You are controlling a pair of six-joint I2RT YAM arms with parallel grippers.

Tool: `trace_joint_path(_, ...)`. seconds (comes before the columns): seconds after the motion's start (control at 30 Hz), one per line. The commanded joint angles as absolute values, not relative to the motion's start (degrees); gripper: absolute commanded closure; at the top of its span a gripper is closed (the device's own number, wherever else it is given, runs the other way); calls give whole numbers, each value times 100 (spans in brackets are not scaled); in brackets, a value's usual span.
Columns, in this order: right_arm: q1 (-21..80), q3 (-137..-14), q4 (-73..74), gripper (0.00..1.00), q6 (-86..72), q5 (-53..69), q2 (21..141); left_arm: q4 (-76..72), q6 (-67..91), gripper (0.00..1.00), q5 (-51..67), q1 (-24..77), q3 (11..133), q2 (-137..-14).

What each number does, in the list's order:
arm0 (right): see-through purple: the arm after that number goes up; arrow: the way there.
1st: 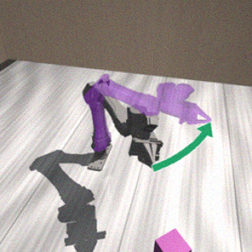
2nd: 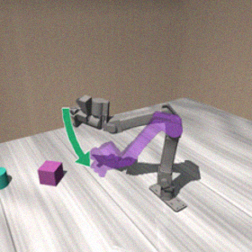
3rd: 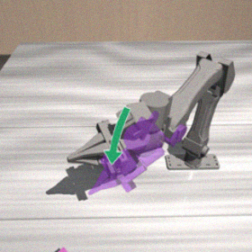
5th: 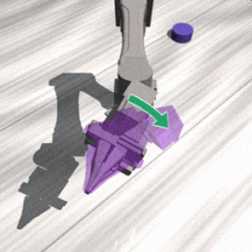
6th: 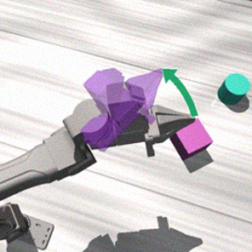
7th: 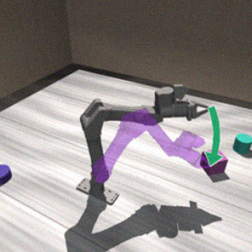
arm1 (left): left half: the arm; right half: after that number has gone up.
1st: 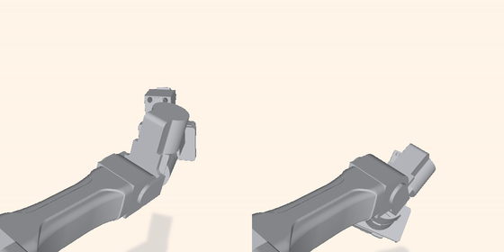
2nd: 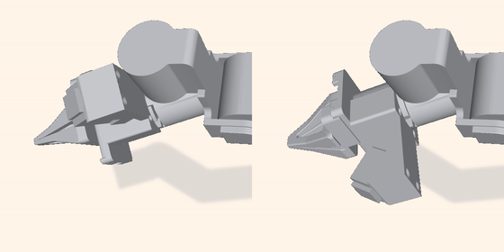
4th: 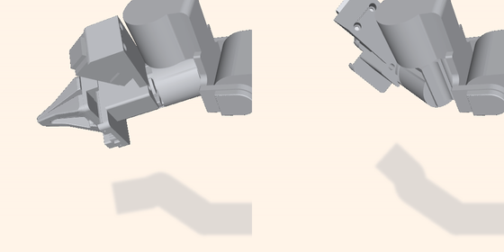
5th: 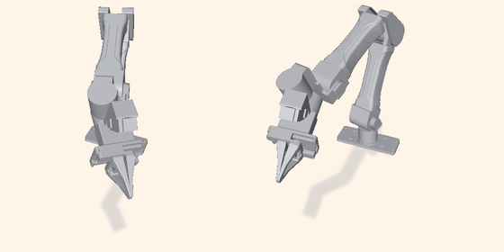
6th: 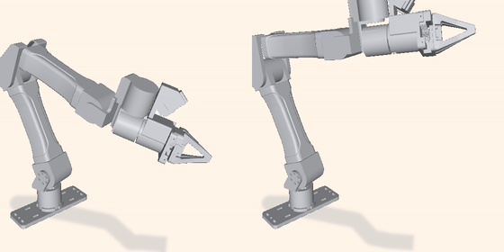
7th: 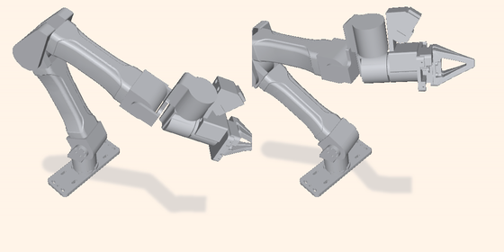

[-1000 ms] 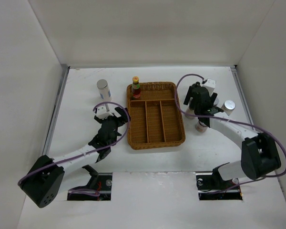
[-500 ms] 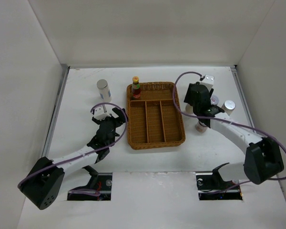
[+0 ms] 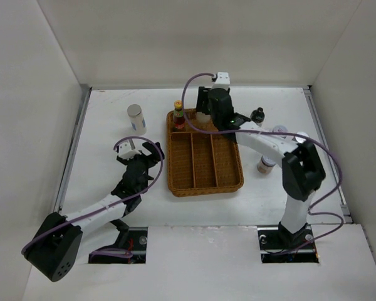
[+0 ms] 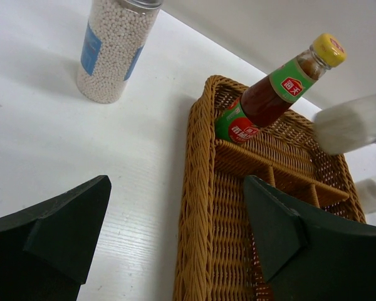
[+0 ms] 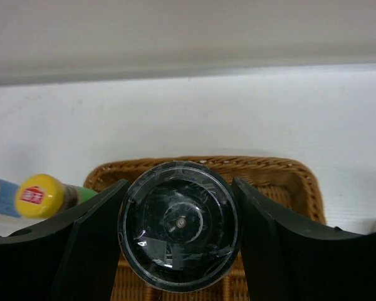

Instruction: Organize the condiment bottles

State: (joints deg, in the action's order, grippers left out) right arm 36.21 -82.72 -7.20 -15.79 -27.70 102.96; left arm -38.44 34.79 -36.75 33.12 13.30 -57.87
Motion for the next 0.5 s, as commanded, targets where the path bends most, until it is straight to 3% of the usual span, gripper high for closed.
trace_joint_path(0.0,3660,-8894,-994,50,-1485,-2575,10747,-4122,3533,14,-3612,3265,1257,-5616)
trace_joint_path(0.23,3783,-8825,-914,45,-1608,-2645,11276,-4157,3533,14,-3542,3256,1274,-5660)
trace_joint_path(0.47,3810,-8614,-686,12,-1749,-2567,11216,-4166,3542,14,-3463,3256,1318,-5757)
